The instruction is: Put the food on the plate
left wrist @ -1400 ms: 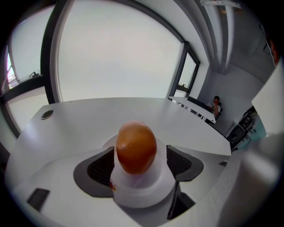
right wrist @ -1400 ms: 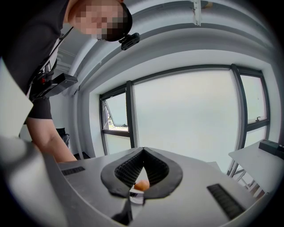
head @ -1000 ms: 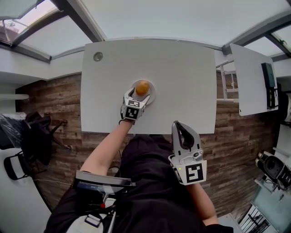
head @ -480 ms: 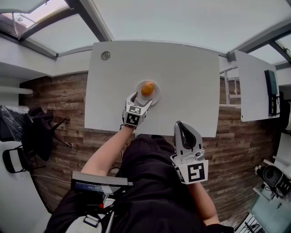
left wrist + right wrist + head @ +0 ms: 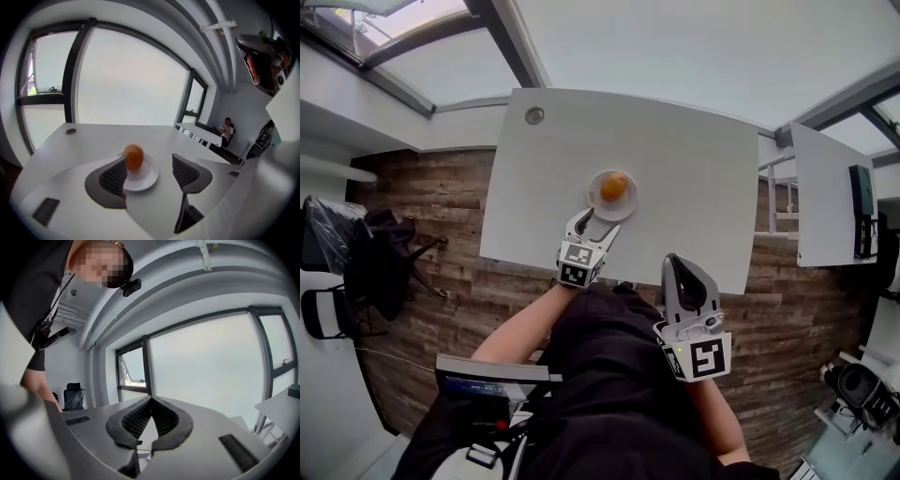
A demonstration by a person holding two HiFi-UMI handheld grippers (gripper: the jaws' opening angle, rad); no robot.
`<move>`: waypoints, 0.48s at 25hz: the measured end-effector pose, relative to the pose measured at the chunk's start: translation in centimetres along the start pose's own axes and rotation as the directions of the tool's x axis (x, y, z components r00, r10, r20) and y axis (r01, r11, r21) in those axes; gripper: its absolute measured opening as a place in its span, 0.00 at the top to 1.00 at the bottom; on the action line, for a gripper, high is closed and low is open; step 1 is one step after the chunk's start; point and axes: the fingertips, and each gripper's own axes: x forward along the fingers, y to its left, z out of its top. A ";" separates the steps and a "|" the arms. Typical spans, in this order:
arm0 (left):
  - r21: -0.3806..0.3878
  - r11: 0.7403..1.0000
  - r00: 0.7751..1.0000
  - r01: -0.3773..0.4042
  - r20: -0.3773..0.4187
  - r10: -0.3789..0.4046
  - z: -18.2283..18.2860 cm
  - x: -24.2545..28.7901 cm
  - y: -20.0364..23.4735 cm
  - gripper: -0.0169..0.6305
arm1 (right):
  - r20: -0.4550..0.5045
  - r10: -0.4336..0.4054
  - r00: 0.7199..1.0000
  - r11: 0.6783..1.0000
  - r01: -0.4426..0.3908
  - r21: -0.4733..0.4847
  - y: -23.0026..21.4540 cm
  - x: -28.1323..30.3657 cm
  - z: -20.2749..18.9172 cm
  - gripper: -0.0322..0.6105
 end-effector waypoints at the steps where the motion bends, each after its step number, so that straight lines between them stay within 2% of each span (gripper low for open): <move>1: 0.003 1.000 1.000 -0.008 0.008 0.008 0.4 -0.7 -0.3 0.50 | 0.004 0.004 1.000 1.000 -0.004 -0.001 0.3 -0.1 0.2 0.95; 4: -0.015 1.000 0.999 -0.010 0.040 0.011 1.5 -2.6 -1.0 0.50 | -0.002 0.007 1.000 1.000 -0.007 -0.009 0.5 -0.1 0.2 0.95; 7: -0.084 0.995 0.993 0.048 0.112 -0.039 2.7 -4.6 -2.3 0.58 | -0.015 0.011 1.000 1.000 -0.011 -0.008 0.8 0.1 0.0 0.95; 12: -0.078 0.996 0.977 0.043 0.210 -0.025 5.6 -9.0 -3.4 0.64 | -0.011 0.034 0.999 0.999 -0.034 -0.002 1.9 0.4 0.1 0.95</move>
